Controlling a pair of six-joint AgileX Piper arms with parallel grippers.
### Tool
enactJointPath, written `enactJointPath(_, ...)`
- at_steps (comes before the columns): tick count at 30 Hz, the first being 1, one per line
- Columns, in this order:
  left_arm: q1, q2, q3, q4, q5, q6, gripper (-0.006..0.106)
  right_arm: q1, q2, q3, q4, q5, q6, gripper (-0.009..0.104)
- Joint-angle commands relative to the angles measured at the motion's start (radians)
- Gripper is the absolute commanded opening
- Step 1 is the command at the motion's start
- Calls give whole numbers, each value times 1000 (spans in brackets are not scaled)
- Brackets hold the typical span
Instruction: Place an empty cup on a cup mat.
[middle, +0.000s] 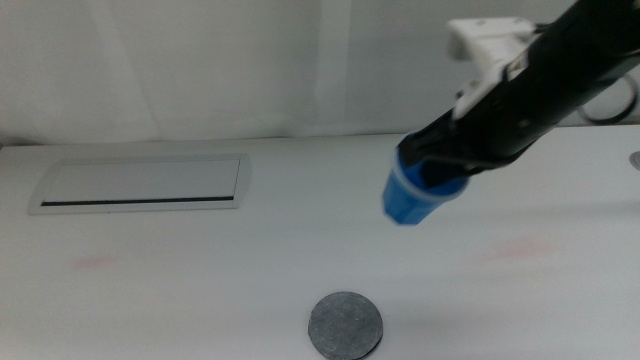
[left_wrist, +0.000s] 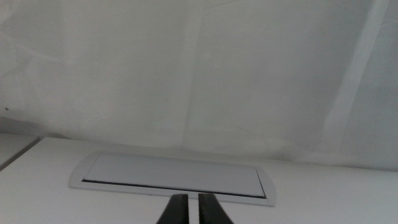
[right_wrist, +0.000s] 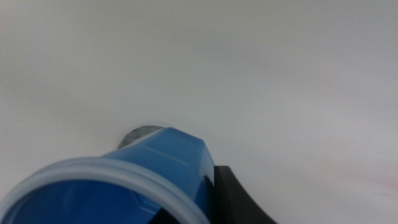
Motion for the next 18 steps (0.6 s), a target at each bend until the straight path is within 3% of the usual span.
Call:
enactJointPath(1,1,-39,39,0,-14,-5,-3,60,34,-3,1,-23,22,-3)
enactJointPath(9,1,-39,39,0,-14,-5,-3,180,180,-3,-1,-62,37,-3)
enactJointPath(18,1,-39,39,0,-14,-5,-3,203,294,27,8,-111,37,-3)
